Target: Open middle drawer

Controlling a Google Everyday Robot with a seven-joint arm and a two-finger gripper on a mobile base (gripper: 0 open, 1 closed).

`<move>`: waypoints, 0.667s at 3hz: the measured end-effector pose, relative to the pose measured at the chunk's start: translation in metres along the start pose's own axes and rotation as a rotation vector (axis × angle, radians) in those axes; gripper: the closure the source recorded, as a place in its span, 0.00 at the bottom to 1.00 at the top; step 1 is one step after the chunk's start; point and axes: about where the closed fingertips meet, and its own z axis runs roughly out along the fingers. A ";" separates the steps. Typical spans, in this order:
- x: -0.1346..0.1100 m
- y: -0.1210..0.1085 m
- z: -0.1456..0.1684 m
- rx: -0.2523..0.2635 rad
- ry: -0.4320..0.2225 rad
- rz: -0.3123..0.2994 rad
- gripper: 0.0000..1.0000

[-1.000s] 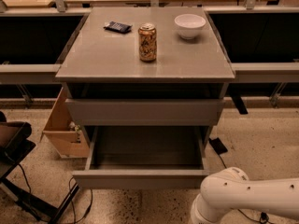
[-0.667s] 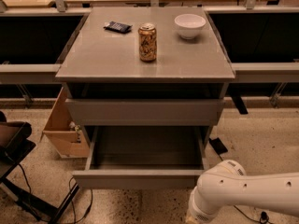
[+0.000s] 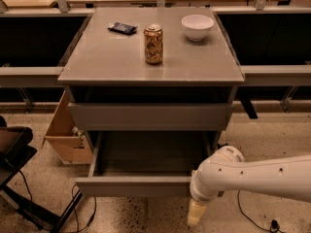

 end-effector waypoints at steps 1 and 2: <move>-0.002 -0.032 0.012 0.036 -0.016 -0.007 0.00; 0.001 -0.050 0.052 0.045 -0.004 0.007 0.00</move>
Offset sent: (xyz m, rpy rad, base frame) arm 0.0803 -0.0087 -0.0494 0.0105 -0.0555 -0.0310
